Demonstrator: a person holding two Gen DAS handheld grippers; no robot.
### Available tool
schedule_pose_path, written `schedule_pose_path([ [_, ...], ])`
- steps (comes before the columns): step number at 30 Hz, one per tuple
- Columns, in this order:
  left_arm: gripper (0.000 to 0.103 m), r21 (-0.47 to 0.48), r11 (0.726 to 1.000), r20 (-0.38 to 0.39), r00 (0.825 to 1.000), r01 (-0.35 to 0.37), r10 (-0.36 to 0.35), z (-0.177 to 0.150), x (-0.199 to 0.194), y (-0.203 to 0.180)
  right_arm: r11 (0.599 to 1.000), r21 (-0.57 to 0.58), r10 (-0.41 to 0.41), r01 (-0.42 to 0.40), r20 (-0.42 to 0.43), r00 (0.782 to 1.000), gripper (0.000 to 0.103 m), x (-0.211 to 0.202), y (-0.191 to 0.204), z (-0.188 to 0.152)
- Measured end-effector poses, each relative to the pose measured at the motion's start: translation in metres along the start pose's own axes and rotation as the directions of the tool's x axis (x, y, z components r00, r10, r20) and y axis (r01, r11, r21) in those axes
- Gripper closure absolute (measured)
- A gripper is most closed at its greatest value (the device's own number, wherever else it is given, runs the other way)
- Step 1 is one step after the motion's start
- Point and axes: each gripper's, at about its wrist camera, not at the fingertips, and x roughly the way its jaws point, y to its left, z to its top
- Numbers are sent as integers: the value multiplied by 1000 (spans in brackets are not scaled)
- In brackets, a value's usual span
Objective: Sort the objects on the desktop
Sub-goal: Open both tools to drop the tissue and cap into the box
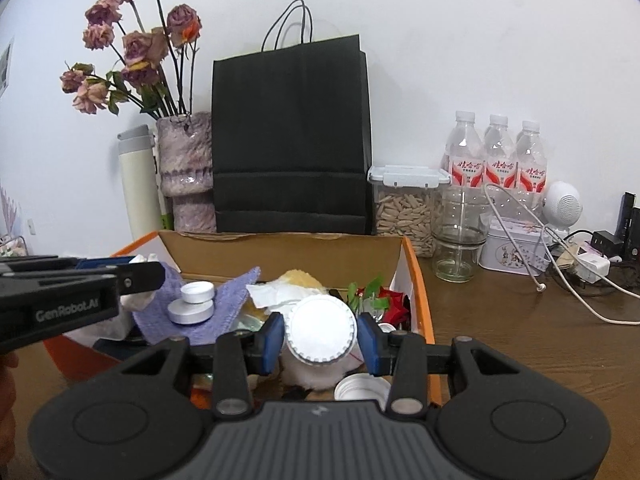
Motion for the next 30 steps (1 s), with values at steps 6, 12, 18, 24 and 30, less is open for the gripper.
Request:
schedule_pose_path([
  [6,79,24,1000,-1,1000,-3,3,-1,13,0,999,-44,-2,2,3,1000,63,8,1,-4],
  [12,47,42,999,26,1000,-17,16,-3,7,-2,998,-56,-9,11,38,999,24,1,4,-5],
  [18,0,25,997,130,989,-72,68,-1,-15,0,996,-78,-44,50,77,996,0,-9,10,-5],
  [24,0,27,997,126,990,-67,63,-4,-26,1,993,-95,-55,64,87,995,0,-19,16,-9],
  [30,0,7,997,104,991,-83,81,-12,-38,8,994,-90,-61,69,88,994,0,-33,21,-16],
])
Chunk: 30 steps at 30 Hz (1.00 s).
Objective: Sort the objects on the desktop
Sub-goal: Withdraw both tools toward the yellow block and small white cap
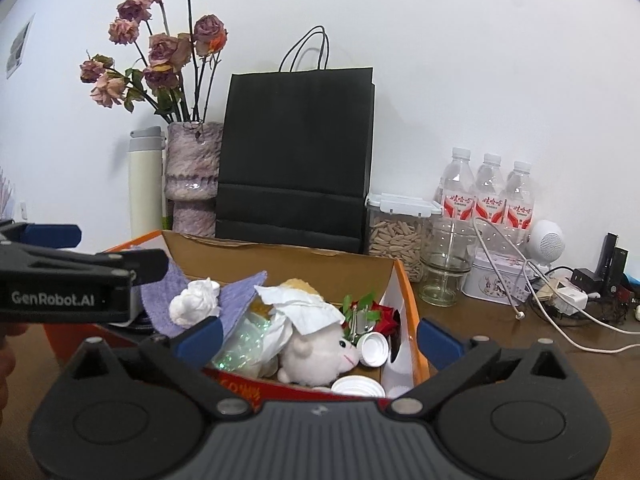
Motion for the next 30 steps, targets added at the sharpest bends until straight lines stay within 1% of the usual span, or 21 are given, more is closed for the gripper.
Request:
schedule_pose_path([
  [6,0,-24,999,-25,999,-23,22,-5,-15,13,1000,5,-8,8,-7,1000,0,-17,5,-7],
  [10,0,-51,998,-45,999,-31,29,-8,-25,26,1000,18,-1,2,-23,1000,0,-26,9,-12],
  [15,0,-62,997,-84,996,-44,39,-15,-35,44,1000,17,11,-11,-54,998,0,-35,15,-19],
  [22,0,-76,995,-161,986,-60,47,-31,-40,66,999,13,48,-46,-134,990,0,-36,25,-31],
  [30,0,-96,993,-229,972,-69,45,-40,-42,81,998,5,69,-70,-242,968,0,-30,37,-44],
])
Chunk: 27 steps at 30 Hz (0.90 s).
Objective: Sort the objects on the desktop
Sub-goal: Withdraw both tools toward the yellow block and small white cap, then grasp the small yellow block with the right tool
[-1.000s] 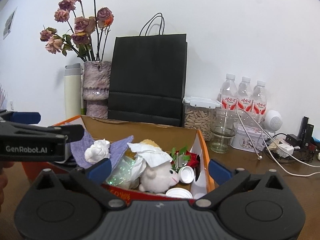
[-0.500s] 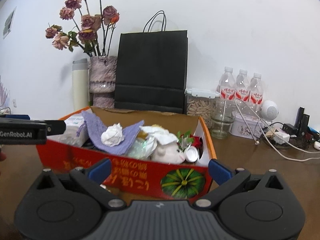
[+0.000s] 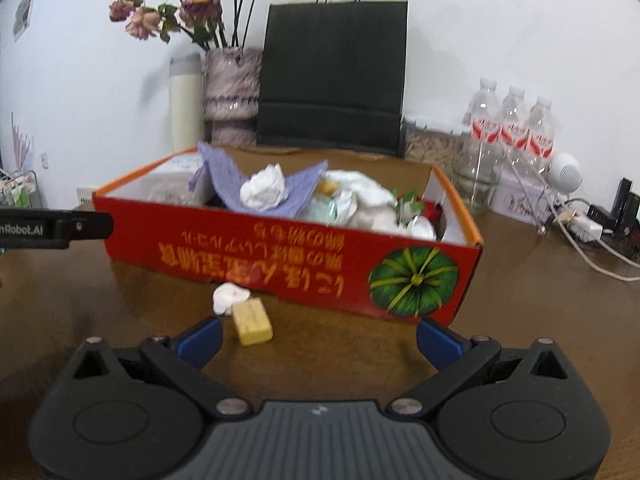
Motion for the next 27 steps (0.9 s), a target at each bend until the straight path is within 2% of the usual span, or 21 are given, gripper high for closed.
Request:
schedule_pose_path([
  [4,0,1,1000,-20,1000,1,-1,-4,2,3,1000,-1,22,-22,-25,999,3,3,4,-1],
  [7,0,-6,1000,-34,999,1,-2,-6,4,6,999,-18,31,-32,-38,999,10,8,11,2],
  [11,0,-16,1000,-43,999,3,-4,-7,6,9,998,-27,54,-56,-53,997,27,17,17,9],
  [13,0,-19,1000,-48,999,3,-4,-8,8,11,998,-23,61,-62,-65,996,32,22,19,13],
  [16,0,-26,1000,-60,998,1,-3,-9,11,12,997,-4,79,-79,-90,993,50,31,18,18],
  [21,0,-27,1000,-77,997,3,-5,-10,14,12,996,7,91,-91,-94,991,60,37,17,20],
  [23,0,-20,1000,-81,997,6,-7,-11,14,10,995,5,103,-103,-89,991,77,37,15,21],
  [25,0,-12,1000,-82,997,8,-9,-11,14,8,993,-1,114,-115,-86,990,83,37,15,21],
  [27,0,-3,1000,-85,996,9,-10,-12,14,5,993,-9,119,-120,-81,990,83,37,15,21],
])
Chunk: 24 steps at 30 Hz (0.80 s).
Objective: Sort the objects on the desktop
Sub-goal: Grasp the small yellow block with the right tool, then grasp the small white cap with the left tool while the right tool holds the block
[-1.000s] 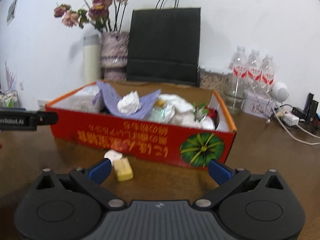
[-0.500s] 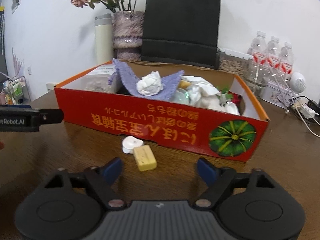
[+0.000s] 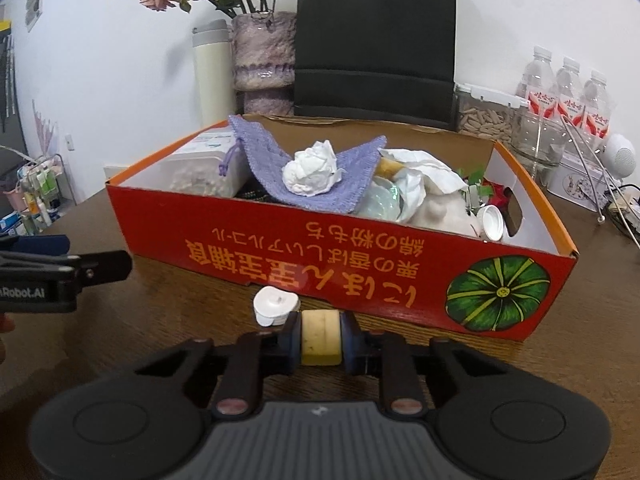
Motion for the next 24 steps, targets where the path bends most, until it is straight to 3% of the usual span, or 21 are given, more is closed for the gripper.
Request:
schedule_pose_path([
  [10,0,32,999,-20,999,34,-34,1,2,-24,1000,8,-22,22,30,999,84,-8,-14,-2],
  [24,0,103,989,-71,993,102,-95,4,26,-93,996,54,-77,74,46,996,83,-21,-62,-12],
])
